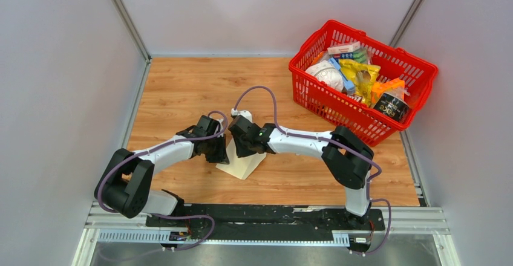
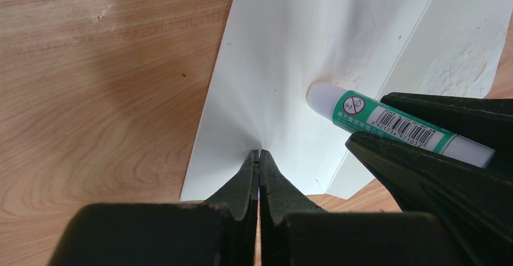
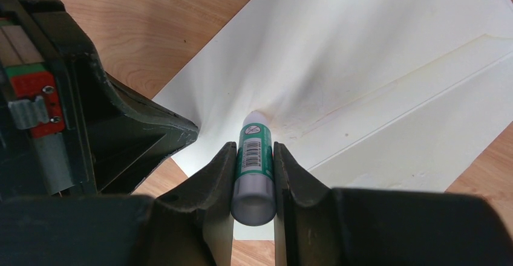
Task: Place the letter into the envelope and seal it
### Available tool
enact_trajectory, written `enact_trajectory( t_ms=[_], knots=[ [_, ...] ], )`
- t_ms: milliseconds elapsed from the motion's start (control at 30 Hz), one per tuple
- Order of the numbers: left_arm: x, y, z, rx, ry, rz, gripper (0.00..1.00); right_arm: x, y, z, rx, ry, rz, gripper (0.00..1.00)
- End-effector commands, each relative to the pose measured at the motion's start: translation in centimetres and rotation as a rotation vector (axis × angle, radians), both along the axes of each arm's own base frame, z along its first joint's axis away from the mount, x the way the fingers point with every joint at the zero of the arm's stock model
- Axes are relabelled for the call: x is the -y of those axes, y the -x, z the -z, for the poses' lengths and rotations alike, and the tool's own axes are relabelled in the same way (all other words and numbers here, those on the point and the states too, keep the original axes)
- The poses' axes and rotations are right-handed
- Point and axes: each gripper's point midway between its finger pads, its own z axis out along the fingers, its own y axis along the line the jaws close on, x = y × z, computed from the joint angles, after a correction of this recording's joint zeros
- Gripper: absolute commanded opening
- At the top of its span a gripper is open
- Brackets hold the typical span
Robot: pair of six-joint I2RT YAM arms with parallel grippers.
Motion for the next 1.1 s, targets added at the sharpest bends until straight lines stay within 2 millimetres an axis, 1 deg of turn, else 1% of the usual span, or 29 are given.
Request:
enact_trajectory(
  t_ms=[0, 233, 400, 567, 700, 900, 1067],
  knots=[
    [-1.1, 0.7, 1.4, -0.037, -0.053, -0.007, 0.00, 3.2, -0.4, 1.3, 0.009, 0.124, 0.044, 0.00],
    [-1.3, 0.7, 1.4, -0.037, -0.059, -0.005, 0.00, 4.0, -2.7, 1.0, 0.067, 0.172, 0.094, 0.00],
    [-1.3, 0.8, 1.4, -0.039, -0.059, -0.004, 0.00, 3.7, -4.2, 0.5, 0.109, 0.194, 0.116, 0.00],
    [-1.3, 0.8, 1.5, -0.041, -0.058, -0.005, 0.00, 3.3, -4.9, 0.5, 0.123, 0.205, 0.117, 0.00],
    [-1.2, 0.8, 1.4, -0.041, -0.056, -0.006, 0.00, 2.7, -4.2, 0.4, 0.100, 0.183, 0.090, 0.00],
    [-1.1, 0.7, 1.5, -0.042, -0.052, -0.010, 0.00, 1.7, -1.9, 0.4, 0.052, 0.137, 0.023, 0.00],
    [-1.1, 0.6, 1.4, -0.040, -0.052, -0.014, 0.00, 1.4, -0.2, 0.5, 0.031, 0.134, -0.014, 0.00]
  ],
)
